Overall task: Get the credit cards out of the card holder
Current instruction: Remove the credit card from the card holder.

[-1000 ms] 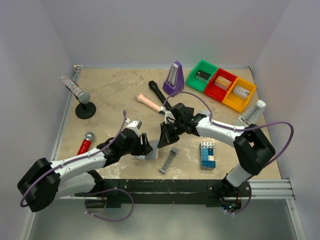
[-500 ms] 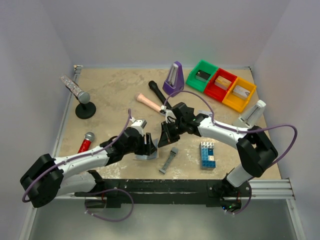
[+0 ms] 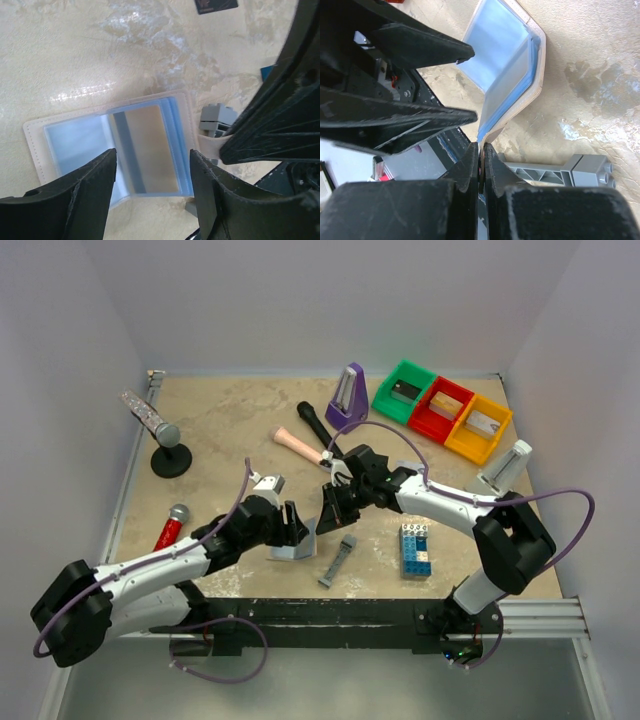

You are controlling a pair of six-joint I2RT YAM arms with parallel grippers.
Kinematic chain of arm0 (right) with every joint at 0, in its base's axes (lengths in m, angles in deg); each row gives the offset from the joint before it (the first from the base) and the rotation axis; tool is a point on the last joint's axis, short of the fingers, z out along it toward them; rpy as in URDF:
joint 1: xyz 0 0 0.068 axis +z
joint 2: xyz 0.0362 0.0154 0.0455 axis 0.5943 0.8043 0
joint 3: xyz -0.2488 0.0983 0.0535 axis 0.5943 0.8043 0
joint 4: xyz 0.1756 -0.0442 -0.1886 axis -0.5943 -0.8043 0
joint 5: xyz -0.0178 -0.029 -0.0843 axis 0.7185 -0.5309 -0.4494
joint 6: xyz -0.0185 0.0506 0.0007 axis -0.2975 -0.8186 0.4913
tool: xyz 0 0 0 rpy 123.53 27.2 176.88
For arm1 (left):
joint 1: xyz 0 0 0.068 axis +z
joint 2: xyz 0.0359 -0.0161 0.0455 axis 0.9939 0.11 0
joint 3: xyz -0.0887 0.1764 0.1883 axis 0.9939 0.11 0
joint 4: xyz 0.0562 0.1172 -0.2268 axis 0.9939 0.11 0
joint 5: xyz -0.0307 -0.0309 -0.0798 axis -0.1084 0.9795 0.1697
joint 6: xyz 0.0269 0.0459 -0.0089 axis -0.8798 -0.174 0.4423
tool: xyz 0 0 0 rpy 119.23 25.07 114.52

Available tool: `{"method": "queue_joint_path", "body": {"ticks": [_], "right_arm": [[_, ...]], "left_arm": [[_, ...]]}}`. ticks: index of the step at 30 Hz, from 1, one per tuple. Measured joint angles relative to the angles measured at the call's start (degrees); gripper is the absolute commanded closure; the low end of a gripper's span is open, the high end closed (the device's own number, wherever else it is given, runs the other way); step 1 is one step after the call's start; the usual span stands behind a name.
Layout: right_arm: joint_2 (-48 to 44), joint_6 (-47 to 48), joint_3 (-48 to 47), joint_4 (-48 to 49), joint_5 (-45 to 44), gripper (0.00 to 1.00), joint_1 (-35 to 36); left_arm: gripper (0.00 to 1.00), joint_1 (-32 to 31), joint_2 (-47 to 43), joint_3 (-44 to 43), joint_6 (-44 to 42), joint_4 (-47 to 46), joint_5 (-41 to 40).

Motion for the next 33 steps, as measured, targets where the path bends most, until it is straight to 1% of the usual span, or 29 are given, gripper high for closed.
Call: {"method": "queue_joint_path", "body": {"ticks": [9,33], "right_arm": [[0.00,0.00,0.00,-0.13,0.00,1.00,0.00],[0.00,0.04,0.00,-0.72,0.02,1.00,0.00]], "left_arm": [[0.35,0.00,5.07,0.00,0.00,2.36,-0.31],[0.35,-0.02,6.10,-0.02,0.02,0.35,2.14]]}}
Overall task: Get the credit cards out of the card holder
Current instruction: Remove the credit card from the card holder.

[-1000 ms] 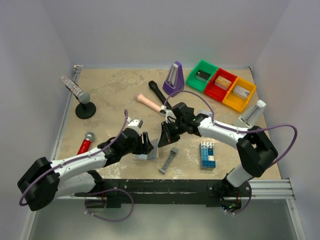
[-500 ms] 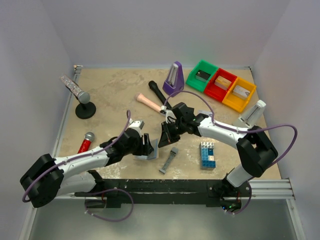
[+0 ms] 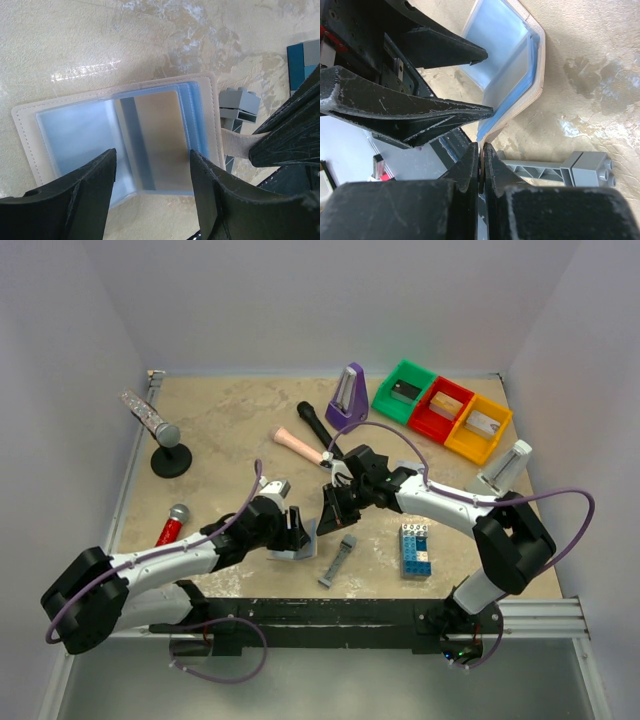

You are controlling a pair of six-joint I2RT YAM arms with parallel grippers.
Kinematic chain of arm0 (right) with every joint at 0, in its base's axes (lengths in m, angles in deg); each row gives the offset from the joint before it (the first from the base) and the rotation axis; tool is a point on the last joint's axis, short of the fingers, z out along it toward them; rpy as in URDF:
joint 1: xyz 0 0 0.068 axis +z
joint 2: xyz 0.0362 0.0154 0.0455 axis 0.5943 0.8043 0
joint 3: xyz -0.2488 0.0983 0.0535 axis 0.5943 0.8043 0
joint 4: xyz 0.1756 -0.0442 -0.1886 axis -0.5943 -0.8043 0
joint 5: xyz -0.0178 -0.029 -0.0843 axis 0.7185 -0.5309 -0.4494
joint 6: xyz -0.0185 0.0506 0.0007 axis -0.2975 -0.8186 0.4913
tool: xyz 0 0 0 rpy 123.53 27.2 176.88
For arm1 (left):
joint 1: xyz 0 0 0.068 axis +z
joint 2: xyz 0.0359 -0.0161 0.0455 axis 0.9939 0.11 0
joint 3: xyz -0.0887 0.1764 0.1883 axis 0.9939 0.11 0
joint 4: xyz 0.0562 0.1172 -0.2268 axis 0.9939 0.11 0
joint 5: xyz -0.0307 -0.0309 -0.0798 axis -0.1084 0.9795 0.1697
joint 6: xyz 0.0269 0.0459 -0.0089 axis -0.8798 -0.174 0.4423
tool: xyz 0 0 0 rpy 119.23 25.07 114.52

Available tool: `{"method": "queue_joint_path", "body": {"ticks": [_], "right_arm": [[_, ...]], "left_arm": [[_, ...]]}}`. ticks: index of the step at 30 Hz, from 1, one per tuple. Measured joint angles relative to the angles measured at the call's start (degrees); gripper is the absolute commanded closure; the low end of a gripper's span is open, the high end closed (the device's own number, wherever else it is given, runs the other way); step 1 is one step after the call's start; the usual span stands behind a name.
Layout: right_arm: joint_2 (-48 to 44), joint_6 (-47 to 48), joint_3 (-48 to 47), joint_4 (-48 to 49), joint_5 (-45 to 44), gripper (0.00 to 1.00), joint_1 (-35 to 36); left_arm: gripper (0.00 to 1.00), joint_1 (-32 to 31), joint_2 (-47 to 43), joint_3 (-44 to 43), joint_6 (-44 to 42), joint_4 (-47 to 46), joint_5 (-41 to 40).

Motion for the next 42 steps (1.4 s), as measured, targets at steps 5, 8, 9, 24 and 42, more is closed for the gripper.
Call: {"method": "queue_joint_path", "body": {"ticks": [5,8,9,24,42], "right_arm": [[0.00,-0.02,0.00,-0.02,0.02,1.00,0.00],[0.00,-0.02,0.00,-0.07,0.02,1.00,0.00],[0.00,-0.02,0.00,-0.09,0.02,1.00,0.02],[-1.38,-0.02,-0.07,-0.92,0.02,1.00,0.76],[-3.28,-0.07,-0.52,-0.92,0.26,1.00,1.84]], "left_arm": [[0.35,-0.44,0.81,0.00,0.00,-0.76,0.42],[0.35,-1.11,1.70,-0.04,0.00,-1.25,0.59],[0.34,-1.36,2.16,-0.13,0.00,-1.44,0.63],[0.31,-2.58,3.17,-1.55,0.79,-0.57,-0.37],[0.30,-2.60,0.61,-1.53,1.55,0.15,-1.49]]}}
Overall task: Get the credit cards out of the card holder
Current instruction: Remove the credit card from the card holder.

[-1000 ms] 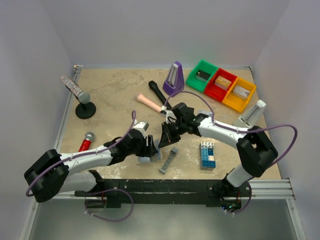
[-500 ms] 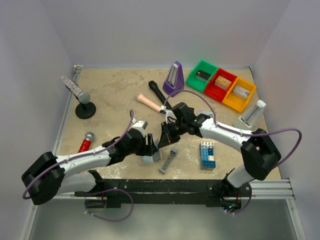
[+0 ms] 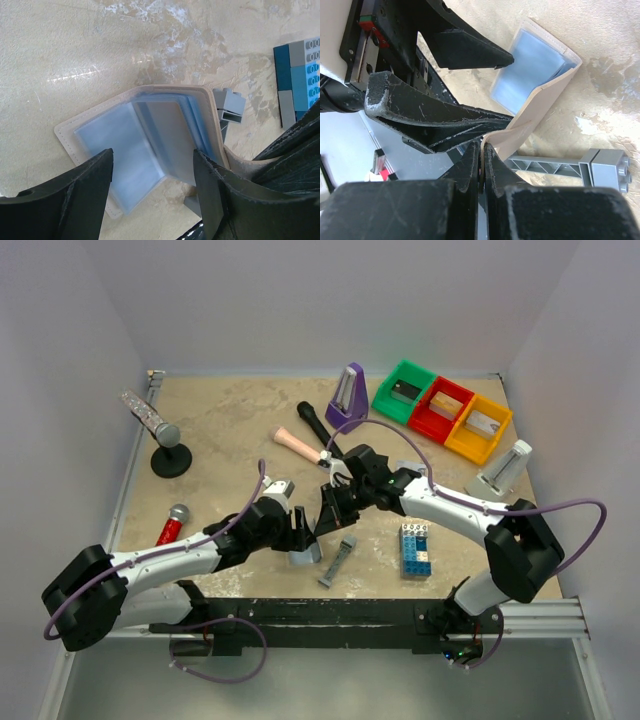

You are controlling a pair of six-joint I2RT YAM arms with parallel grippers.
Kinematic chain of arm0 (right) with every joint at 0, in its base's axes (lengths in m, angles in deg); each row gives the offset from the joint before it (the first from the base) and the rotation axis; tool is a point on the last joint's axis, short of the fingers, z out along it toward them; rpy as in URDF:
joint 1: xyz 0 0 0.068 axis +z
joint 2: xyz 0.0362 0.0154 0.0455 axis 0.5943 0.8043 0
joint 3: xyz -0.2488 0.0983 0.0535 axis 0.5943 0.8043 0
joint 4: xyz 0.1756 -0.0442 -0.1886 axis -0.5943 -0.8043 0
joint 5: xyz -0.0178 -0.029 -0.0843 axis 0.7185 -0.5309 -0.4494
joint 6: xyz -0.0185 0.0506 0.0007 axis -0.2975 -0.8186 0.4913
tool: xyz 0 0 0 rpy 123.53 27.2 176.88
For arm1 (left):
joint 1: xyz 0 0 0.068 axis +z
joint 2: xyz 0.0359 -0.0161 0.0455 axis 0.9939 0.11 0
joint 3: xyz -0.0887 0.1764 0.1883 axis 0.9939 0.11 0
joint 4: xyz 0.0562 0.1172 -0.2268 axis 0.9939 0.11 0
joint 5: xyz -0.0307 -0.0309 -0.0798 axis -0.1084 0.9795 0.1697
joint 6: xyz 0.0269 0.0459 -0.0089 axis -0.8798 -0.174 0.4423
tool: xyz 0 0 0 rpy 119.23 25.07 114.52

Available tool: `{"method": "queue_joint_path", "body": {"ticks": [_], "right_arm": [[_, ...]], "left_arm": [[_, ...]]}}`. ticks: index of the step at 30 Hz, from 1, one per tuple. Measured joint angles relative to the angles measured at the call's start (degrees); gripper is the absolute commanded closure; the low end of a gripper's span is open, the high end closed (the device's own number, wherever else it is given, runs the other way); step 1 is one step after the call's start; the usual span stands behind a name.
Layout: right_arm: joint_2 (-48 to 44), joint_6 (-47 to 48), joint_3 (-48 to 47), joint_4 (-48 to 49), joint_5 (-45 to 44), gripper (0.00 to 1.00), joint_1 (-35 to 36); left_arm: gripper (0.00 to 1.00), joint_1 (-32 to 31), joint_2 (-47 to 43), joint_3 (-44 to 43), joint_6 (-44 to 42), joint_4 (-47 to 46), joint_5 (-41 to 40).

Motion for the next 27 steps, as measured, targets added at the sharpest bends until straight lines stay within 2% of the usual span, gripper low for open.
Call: {"method": "queue_joint_path", "body": {"ticks": [27], "right_arm": [[0.07,-0.66,2.23,0.11,-1.88,1.00,-0.24]], "left_arm": [[0.27,0.00,-1.60,1.88,2.49,-2.62,1.20]]}}
